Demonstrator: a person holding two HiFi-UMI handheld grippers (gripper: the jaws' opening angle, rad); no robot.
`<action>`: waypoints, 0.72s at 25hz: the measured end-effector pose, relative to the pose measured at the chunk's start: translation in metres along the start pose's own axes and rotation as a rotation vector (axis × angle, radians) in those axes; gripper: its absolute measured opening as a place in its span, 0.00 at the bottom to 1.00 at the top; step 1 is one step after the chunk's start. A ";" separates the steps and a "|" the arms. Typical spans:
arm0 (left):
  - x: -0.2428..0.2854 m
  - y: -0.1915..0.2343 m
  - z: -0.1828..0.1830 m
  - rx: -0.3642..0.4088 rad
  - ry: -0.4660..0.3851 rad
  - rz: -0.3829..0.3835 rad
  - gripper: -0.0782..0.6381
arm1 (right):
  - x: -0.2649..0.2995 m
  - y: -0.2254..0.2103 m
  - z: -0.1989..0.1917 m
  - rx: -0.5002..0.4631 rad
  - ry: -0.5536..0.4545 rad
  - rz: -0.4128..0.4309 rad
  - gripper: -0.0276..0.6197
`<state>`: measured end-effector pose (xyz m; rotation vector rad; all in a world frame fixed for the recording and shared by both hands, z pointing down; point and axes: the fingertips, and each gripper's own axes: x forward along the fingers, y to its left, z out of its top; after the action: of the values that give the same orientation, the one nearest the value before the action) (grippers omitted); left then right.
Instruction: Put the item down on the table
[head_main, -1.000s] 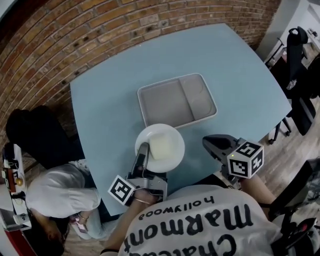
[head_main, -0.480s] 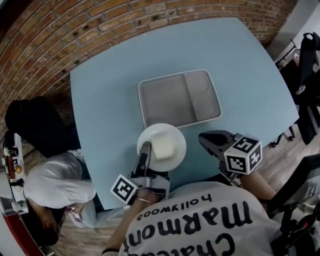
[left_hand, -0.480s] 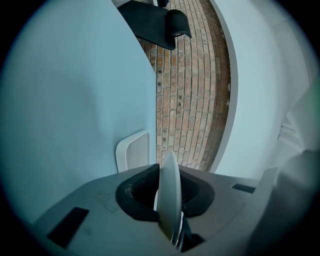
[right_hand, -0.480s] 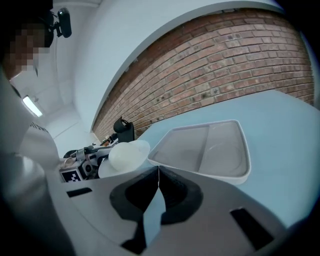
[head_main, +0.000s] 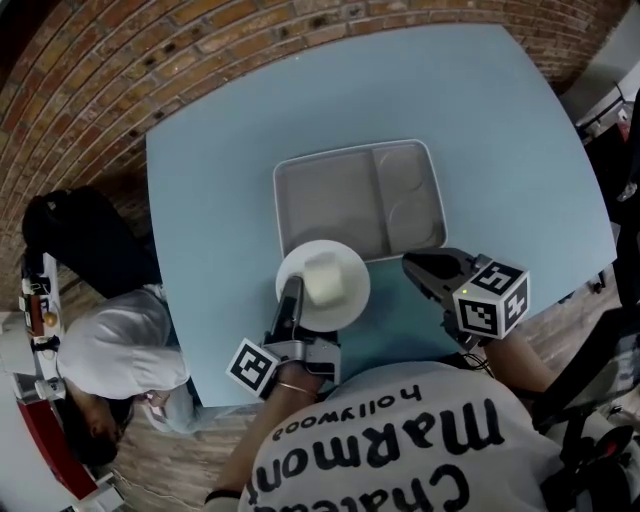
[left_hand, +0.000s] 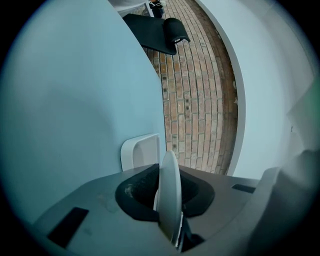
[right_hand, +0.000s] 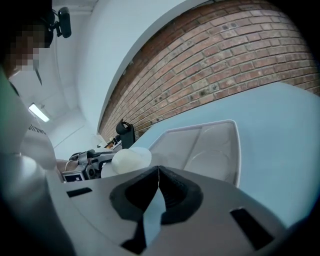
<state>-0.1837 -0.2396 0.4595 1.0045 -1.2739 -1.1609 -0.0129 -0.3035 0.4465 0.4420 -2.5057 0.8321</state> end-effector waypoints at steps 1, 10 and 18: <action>0.004 0.001 -0.003 0.002 -0.007 0.009 0.16 | -0.001 -0.005 0.002 0.000 0.000 0.005 0.06; 0.034 0.020 -0.012 -0.008 -0.079 0.124 0.16 | -0.006 -0.052 0.023 -0.059 -0.070 0.021 0.06; 0.032 0.037 -0.017 -0.022 -0.078 0.229 0.16 | -0.012 -0.063 0.013 -0.043 -0.094 0.024 0.06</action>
<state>-0.1658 -0.2662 0.5000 0.7811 -1.3956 -1.0424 0.0199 -0.3578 0.4610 0.4465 -2.6149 0.7822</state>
